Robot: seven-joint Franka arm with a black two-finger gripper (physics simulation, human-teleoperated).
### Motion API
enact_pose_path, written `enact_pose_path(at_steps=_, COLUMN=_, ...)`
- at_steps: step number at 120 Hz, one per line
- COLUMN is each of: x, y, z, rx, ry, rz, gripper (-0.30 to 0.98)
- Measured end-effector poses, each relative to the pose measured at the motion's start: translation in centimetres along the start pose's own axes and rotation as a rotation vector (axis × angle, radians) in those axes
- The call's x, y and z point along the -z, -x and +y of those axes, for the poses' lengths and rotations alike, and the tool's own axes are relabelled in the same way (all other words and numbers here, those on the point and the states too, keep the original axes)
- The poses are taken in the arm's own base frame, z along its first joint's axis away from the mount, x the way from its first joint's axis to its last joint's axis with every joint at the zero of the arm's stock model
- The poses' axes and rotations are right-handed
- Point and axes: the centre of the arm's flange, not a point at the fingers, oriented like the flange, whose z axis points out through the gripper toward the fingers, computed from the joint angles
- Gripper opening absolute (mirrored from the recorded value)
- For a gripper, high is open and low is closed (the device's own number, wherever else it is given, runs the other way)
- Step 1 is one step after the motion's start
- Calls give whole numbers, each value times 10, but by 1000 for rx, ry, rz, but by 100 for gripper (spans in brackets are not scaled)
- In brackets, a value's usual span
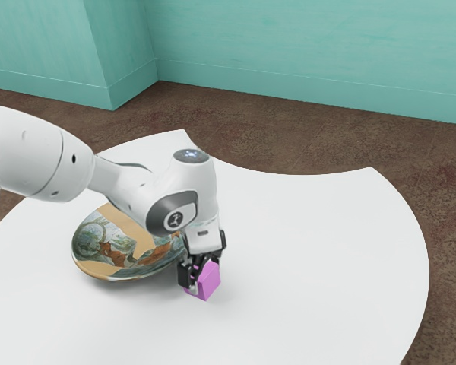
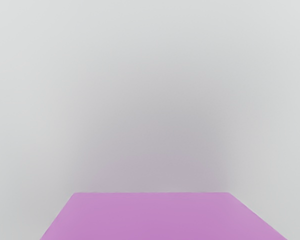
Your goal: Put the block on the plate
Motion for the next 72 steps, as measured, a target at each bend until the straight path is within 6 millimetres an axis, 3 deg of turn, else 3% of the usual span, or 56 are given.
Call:
enact_pose_path(at_steps=12, x=-2, y=0, z=-1, rx=-6, ry=-5, rz=2, gripper=65)
enact_pose_path(at_steps=28, x=-1, y=0, z=-2, rx=-13, ry=-13, rz=4, gripper=38)
enact_pose_path(at_steps=42, x=3, y=-1, z=-2, rx=-20, ry=-25, rz=4, gripper=37)
enact_pose_path(at_steps=52, x=14, y=-7, z=-2, rx=-31, ry=-47, rz=4, gripper=37)
enact_pose_path(at_steps=72, x=63, y=-8, z=-2, rx=-33, ry=-130, rz=7, gripper=38)
